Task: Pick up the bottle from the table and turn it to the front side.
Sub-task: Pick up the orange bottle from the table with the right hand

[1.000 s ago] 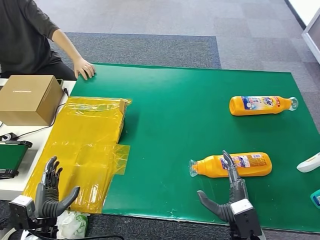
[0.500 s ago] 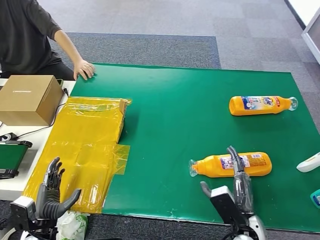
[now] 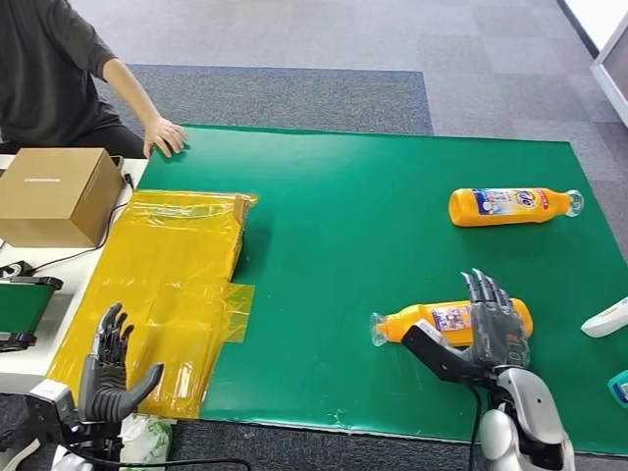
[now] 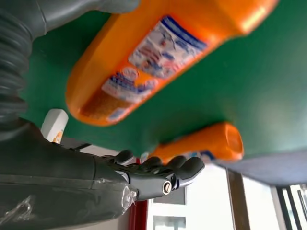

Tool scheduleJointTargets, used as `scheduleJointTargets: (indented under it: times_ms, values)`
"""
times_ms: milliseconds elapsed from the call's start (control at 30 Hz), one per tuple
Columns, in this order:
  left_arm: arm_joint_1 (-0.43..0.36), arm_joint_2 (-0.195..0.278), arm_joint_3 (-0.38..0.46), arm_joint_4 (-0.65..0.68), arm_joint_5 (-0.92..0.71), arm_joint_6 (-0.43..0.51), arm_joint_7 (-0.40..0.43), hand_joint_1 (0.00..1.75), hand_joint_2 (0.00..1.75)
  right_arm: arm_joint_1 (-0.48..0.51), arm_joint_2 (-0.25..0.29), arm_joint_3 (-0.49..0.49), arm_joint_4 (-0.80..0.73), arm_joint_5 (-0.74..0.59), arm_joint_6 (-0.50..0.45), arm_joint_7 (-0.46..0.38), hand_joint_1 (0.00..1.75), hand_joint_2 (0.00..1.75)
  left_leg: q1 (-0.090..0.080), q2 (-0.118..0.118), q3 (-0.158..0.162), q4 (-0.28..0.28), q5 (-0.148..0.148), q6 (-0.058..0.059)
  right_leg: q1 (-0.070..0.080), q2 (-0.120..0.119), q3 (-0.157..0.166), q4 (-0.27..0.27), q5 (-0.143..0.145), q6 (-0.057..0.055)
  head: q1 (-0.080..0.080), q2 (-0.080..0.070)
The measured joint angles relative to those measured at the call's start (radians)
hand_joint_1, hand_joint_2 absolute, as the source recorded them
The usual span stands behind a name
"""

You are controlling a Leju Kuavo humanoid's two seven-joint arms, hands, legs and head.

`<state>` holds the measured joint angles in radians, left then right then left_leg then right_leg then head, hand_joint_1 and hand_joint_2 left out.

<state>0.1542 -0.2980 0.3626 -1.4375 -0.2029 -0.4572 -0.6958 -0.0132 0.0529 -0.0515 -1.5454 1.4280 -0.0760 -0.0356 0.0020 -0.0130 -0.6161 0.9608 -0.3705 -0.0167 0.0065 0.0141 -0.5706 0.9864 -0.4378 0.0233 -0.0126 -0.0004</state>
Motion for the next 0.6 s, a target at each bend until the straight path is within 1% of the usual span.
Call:
scheduleJointTargets:
  times_ms: [100, 233, 367, 500, 600]
  values:
    - [-0.02, 0.013, -0.02, 0.024, 0.03, 0.017, 0.0, 0.0, 1.75, -0.062, -0.059, 0.001, 0.118, 0.015, 0.067, 0.008, 0.0, 1.75, 0.0, -0.001, 0.0, 0.0, 0.001, 0.001, 0.0, -0.001, 0.001, 0.0, 0.0, 0.001, 0.0, 0.0]
    - [-0.042, 0.038, -0.05, 0.057, 0.061, 0.038, 0.0, 0.0, 1.75, -0.154, -0.137, 0.004, 0.283, 0.02, 0.121, 0.0, 0.0, 1.75, 0.0, 0.0, 0.0, 0.0, 0.001, 0.001, 0.0, 0.0, 0.001, 0.0, 0.002, 0.002, 0.0, 0.0]
    - [-0.059, 0.059, -0.078, 0.084, 0.083, 0.047, 0.0, 0.0, 1.75, -0.25, -0.195, 0.024, 0.413, 0.026, 0.186, -0.008, 0.0, 1.75, 0.0, 0.0, 0.002, 0.001, 0.001, 0.001, 0.0, 0.0, 0.002, 0.0, 0.002, 0.002, 0.0, 0.0]
    - [-0.068, 0.076, -0.098, 0.101, 0.099, 0.057, 0.0, 0.0, 1.75, -0.329, -0.239, 0.046, 0.522, 0.02, 0.221, -0.022, 1.75, 1.75, 0.0, 0.0, 0.006, 0.001, 0.0, 0.003, 0.0, 0.0, 0.002, -0.001, 0.001, 0.003, 0.0, 0.0]
    - [-0.069, 0.087, -0.11, 0.108, 0.108, 0.062, 0.0, 0.0, 1.75, -0.358, -0.268, 0.061, 0.581, 0.011, 0.209, -0.034, 1.75, 1.75, 0.0, 0.0, 0.008, 0.001, 0.0, 0.004, 0.0, 0.0, 0.004, -0.001, 0.001, 0.004, 0.0, 0.0]
